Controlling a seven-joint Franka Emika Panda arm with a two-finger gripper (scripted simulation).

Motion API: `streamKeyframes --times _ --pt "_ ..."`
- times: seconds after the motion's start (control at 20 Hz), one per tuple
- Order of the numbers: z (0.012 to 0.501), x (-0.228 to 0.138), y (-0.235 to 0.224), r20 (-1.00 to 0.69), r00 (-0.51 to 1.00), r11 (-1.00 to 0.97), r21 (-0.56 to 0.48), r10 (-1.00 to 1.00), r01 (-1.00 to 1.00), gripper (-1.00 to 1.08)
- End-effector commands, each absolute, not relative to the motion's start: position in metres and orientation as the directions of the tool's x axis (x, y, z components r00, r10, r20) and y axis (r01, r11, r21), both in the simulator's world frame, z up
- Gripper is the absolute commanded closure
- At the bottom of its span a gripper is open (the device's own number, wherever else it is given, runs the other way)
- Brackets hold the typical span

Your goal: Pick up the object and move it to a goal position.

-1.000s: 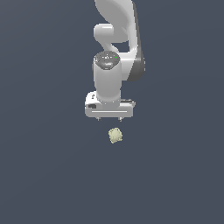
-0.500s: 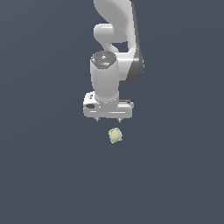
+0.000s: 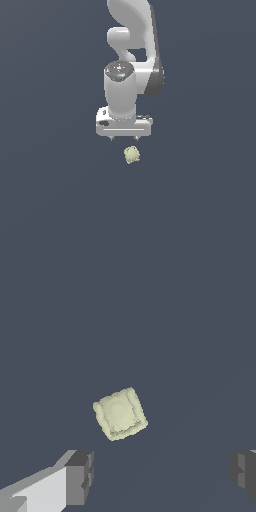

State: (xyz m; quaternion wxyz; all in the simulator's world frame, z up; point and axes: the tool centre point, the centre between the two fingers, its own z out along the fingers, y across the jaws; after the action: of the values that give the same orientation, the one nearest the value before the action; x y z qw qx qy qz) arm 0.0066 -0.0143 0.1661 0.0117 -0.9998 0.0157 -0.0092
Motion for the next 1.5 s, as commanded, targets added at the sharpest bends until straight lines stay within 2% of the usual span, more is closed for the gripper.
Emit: streamKeyframes --times 0.0,0.75,1.45 --pt "0.160 0.007 -0.012 0.016 1.000 -1.000 -0.020 0.000 0.001 -0.92" --pt "0.097 0.013 0.015 0.001 0.948 -0.948 0.000 0.318 0.318 -0.92" --pt "0.072 0.012 0.018 0.000 0.937 -0.937 0.000 0.349 0.349 -0.92"
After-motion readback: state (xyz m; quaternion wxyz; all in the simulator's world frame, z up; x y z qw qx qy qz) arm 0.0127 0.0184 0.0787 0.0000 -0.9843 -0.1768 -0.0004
